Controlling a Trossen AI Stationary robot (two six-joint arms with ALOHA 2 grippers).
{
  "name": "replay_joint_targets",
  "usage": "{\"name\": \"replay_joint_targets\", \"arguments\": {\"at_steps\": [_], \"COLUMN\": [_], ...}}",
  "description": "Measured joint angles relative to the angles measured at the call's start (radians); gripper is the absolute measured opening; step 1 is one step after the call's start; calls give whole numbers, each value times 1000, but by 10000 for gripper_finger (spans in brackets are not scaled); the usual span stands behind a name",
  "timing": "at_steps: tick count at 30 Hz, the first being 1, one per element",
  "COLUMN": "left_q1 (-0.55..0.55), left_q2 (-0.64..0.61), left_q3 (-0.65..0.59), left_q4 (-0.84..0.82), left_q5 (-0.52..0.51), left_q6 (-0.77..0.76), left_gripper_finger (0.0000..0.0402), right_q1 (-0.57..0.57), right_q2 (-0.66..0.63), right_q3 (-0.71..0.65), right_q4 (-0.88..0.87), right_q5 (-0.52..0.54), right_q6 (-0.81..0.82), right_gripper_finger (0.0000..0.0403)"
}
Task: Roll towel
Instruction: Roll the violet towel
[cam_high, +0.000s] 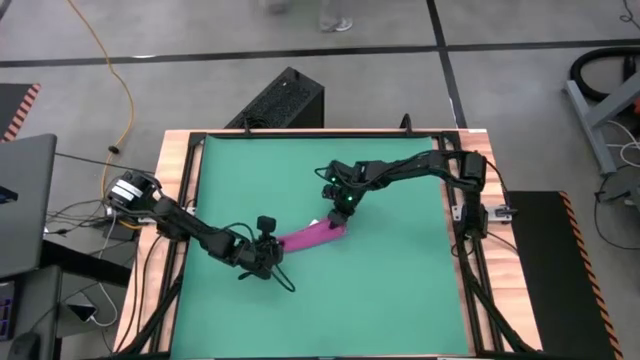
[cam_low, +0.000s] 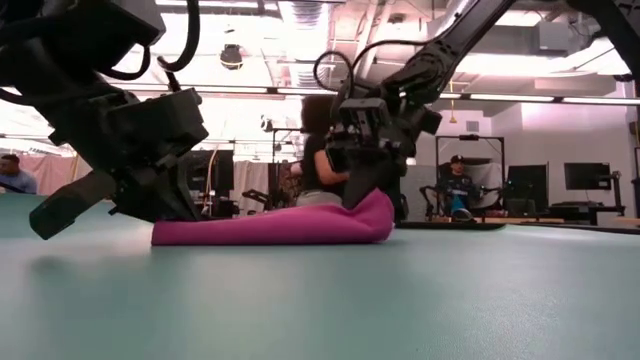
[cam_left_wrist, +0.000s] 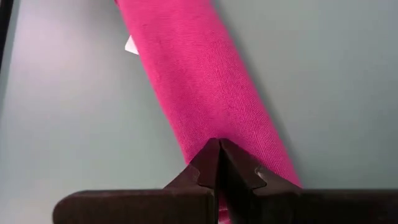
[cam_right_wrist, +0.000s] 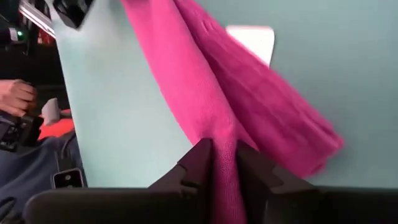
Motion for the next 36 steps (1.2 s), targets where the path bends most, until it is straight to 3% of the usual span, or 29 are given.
{"name": "replay_joint_targets", "arguments": {"at_steps": [12, 19, 28, 32, 36], "left_q1": [0, 0, 0, 0, 0], "left_q2": [0, 0, 0, 0, 0], "left_q3": [0, 0, 0, 0, 0], "left_q4": [4, 4, -13, -26, -43], "left_q5": [2, 3, 4, 5, 5], "left_q6": [2, 2, -10, -20, -36], "left_gripper_finger": [0, 0, 0, 0, 0], "right_q1": [9, -24, 19, 78, 109], "right_q2": [-41, -130, -181, -204, -198], "right_q3": [2, 3, 2, -69, -224], "right_q4": [3, 101, 117, 301, 562], "right_q5": [237, 242, 244, 256, 263], "right_q6": [-150, -170, -270, -352, -348], "right_gripper_finger": [101, 107, 106, 90, 64]}}
